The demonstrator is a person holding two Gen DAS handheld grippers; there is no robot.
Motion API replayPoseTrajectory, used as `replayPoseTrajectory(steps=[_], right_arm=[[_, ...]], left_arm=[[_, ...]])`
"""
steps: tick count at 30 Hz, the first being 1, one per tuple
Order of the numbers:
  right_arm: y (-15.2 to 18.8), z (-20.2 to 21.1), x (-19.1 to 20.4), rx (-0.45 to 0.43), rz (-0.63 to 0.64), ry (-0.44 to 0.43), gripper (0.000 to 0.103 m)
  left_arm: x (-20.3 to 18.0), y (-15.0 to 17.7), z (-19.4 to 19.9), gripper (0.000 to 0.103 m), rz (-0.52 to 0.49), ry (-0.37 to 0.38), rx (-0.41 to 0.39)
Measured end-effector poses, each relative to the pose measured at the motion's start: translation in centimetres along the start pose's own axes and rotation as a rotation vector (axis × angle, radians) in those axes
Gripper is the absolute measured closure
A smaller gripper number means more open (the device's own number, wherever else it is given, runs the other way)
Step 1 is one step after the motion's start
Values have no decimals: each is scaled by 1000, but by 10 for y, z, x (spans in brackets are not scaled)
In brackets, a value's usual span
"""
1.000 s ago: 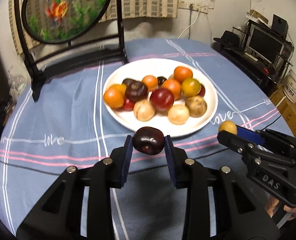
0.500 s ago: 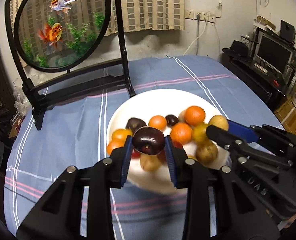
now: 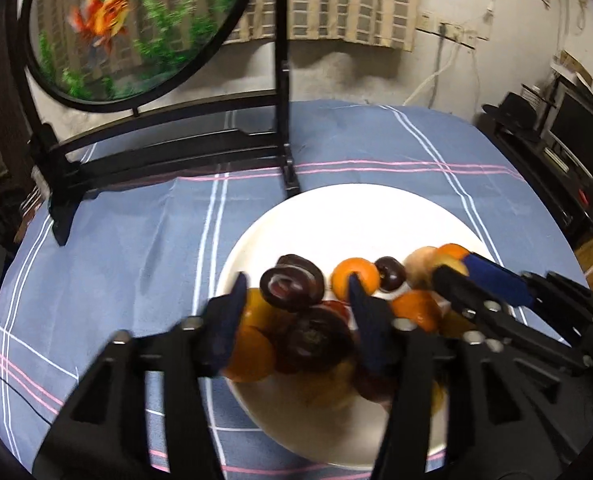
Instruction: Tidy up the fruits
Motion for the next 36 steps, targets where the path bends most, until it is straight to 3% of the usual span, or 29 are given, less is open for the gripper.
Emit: replayPoseTrajectory(steps=[10, 20, 23, 25, 36], right_arm=[[8, 24, -7, -9, -26, -33, 73], [33, 69, -4, -20, -31, -39, 71], [43, 83, -3, -32, -30, -29, 62], [52, 93, -3, -47, -28, -7, 48], [117, 134, 7, -27, -22, 43, 44]], left_arm=[[2, 3, 26, 16, 7, 26, -16], [-7, 24, 69, 10, -23, 42, -27], [-6, 38, 81, 8, -16, 38, -25], [-5, 47, 86, 7, -12, 39, -20], [8, 114, 131, 2, 5, 39, -30]])
Point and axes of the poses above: each gripper's, at about its wrist camera, not at the fingertips, and z roughly against the way its jaws point, x to its left, y to its underside, the point moved 3 cm from there along -z, roughly the way its jaws point, and after that the axes turned 2 degrees about -x, right-handed, at the moved point
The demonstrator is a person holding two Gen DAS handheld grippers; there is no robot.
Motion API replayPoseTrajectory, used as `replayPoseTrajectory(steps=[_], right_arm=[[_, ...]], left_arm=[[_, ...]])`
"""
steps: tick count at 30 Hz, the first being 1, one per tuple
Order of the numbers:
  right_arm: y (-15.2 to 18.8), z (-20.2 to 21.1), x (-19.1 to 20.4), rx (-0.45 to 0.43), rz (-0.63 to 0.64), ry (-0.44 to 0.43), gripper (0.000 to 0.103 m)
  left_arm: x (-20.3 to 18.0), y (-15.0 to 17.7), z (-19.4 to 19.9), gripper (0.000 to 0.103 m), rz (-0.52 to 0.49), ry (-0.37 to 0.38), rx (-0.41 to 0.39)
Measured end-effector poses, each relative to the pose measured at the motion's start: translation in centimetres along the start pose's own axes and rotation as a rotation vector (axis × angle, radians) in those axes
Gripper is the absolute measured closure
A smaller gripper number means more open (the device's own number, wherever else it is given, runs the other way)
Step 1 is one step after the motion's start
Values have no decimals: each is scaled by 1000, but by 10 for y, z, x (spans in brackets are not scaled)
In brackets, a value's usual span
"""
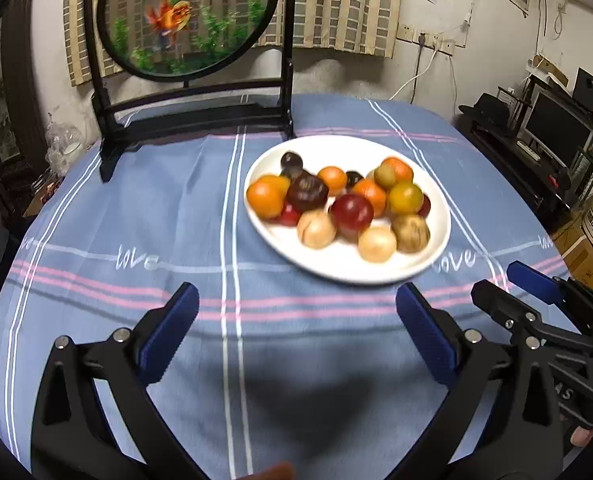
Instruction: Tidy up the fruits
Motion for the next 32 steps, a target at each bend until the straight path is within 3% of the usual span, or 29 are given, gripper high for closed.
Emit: replayPoseTrajectory(steps=[4, 11, 17, 32], right_arm=[[24, 5, -4, 29, -25, 49, 37], [45, 11, -11, 46, -40, 108, 37], [51, 17, -10, 46, -39, 104, 37], [78, -2, -8, 137, 4, 134, 37]], left_arm=[[6, 20, 10, 2, -9, -11, 6], [11, 40, 26, 2, -44, -85, -14], [13, 43, 32, 2, -34, -59, -23], [24, 75, -5, 2, -5, -64, 78]])
Point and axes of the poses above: each gripper's, at about its wrist camera, not at the fingertips, and z roughly against the way its jaws point, x to its left, y to its underside, the point moved 3 cm from there along -z, roughly the way its jaws point, and after that the axes turned 2 degrees about -x, right-handed, at the moved point
